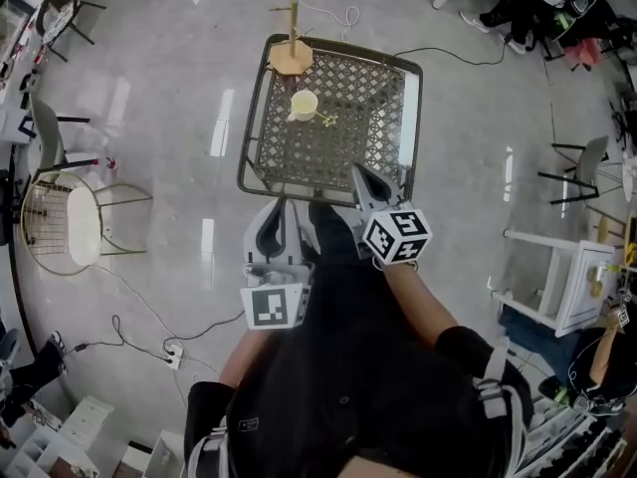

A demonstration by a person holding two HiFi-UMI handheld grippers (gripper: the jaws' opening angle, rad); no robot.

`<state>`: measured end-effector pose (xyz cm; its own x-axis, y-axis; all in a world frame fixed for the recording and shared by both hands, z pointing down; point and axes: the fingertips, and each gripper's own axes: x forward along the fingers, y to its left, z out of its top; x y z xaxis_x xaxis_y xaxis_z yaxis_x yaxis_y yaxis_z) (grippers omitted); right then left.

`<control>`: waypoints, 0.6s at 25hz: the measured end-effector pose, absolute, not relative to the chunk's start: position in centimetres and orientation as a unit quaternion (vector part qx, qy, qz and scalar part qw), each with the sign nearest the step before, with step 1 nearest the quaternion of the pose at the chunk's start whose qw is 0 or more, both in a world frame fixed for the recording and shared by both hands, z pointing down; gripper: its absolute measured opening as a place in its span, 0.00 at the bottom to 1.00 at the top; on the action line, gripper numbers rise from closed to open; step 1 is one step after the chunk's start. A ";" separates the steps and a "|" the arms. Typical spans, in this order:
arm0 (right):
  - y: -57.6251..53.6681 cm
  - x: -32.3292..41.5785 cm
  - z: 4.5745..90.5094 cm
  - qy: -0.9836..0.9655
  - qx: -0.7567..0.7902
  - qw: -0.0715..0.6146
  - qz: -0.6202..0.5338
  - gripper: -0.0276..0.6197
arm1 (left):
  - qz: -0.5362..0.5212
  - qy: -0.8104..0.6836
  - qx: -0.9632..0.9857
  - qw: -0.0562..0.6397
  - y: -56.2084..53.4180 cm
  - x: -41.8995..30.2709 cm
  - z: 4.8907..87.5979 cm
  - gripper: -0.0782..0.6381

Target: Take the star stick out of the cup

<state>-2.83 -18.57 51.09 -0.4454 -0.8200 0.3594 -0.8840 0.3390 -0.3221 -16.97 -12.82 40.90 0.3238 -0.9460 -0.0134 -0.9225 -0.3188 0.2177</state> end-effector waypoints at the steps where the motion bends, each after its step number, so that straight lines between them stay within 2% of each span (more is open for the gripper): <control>1: -19.4 -3.0 51.4 -0.815 0.522 0.067 0.242 0.06 | -0.068 -0.579 0.808 0.085 -13.4 -17.2 41.0 0.13; 11: -26.5 -2.5 57.5 -0.788 0.525 0.103 0.303 0.06 | -0.038 -0.586 0.805 0.089 -20.1 -17.4 41.5 0.13; 15: -29.3 -2.4 60.5 -0.773 0.522 0.122 0.338 0.09 | -0.031 -0.592 0.800 0.097 -23.5 -17.8 42.1 0.13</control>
<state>-2.39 -29.25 60.50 -0.4249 -0.7256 0.5412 -0.8901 0.2261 -0.3958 -17.77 -23.51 42.08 0.2983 -0.9522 0.0662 -0.9402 -0.2812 0.1922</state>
